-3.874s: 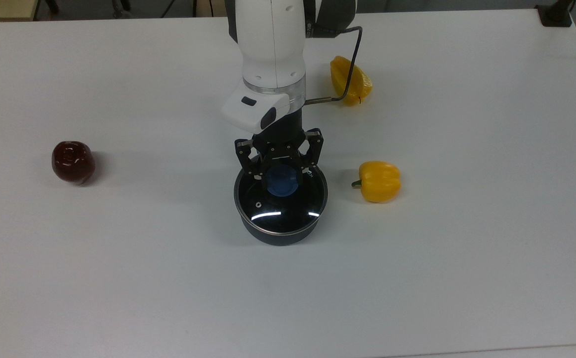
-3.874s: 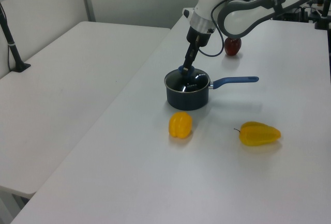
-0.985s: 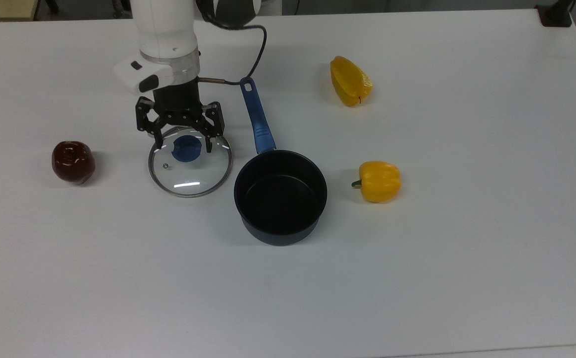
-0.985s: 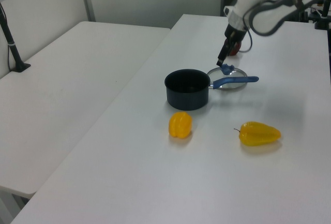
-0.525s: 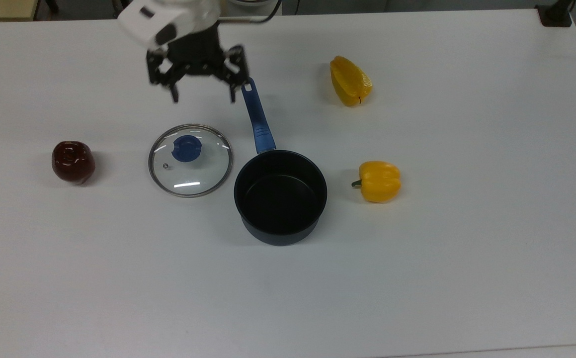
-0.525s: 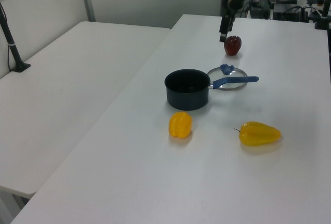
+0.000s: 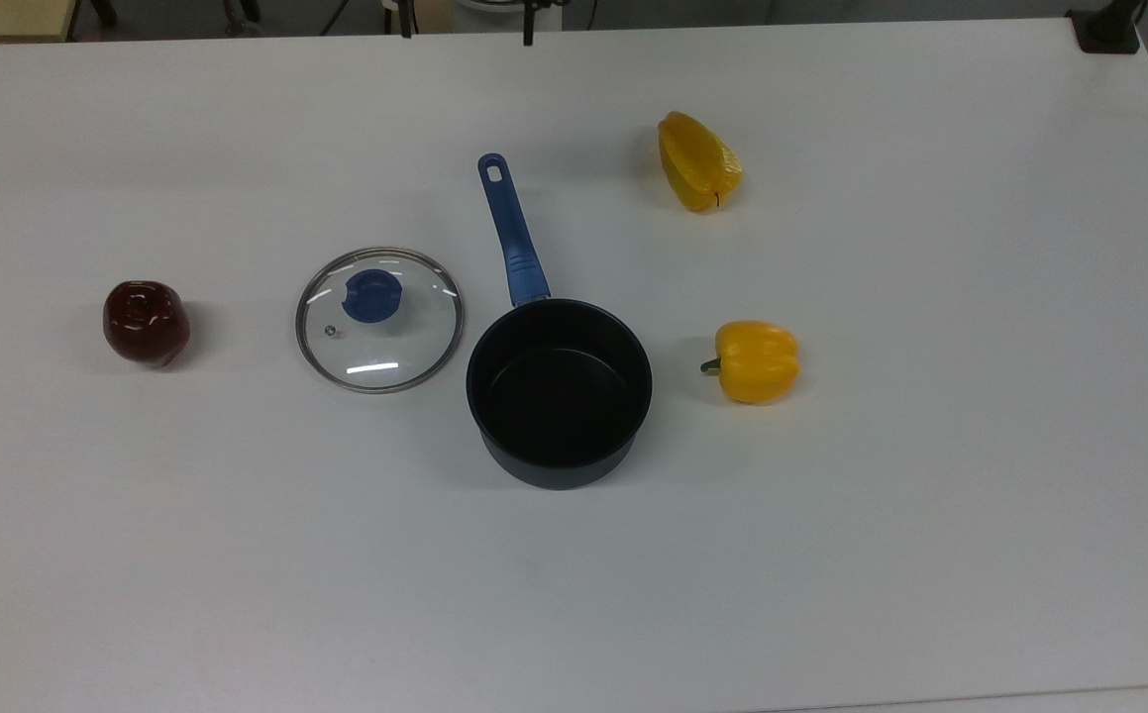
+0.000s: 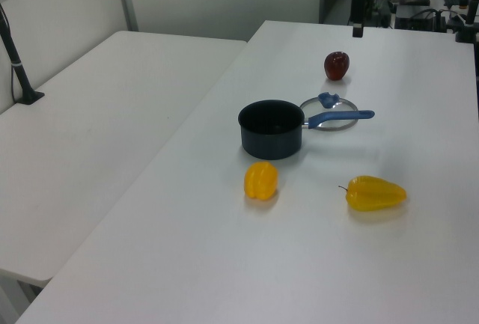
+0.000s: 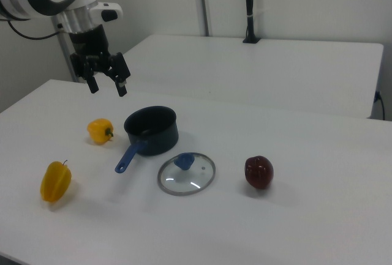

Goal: Open lid

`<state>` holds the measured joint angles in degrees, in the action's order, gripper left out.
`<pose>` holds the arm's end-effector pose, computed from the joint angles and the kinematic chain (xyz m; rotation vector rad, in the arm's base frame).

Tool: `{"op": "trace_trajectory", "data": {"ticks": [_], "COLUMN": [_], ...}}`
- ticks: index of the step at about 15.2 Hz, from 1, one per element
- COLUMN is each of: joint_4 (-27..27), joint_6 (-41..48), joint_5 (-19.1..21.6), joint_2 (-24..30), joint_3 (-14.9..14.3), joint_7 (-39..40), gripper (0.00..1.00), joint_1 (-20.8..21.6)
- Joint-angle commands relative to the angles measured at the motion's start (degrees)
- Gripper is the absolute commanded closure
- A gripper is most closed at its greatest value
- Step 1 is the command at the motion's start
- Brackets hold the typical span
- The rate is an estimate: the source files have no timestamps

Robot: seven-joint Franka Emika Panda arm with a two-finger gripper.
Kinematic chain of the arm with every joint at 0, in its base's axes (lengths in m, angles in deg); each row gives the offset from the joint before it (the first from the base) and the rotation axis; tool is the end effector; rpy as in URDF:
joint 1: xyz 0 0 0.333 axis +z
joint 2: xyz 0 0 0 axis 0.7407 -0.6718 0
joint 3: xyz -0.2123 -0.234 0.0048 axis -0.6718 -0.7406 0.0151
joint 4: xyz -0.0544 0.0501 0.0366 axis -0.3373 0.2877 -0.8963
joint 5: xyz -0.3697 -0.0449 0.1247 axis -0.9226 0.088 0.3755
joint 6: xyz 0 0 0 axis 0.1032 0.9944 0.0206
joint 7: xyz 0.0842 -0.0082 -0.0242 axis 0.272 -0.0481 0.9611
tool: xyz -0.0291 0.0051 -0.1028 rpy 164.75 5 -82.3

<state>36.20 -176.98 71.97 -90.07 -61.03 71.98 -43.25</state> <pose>0.5601 0.0625 0.6029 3.0616 0.0950 0.0115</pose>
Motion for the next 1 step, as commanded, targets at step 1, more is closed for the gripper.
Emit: {"op": "trace_trajectory", "data": {"ticks": [1], "joint_4": [0.95], "joint_6": [0.76], "joint_5": [-0.54], "joint_2": [-0.12], "joint_3": [-0.91], "joint_7": [-0.86], "gripper": [0.00], "joint_1": [-0.85]}}
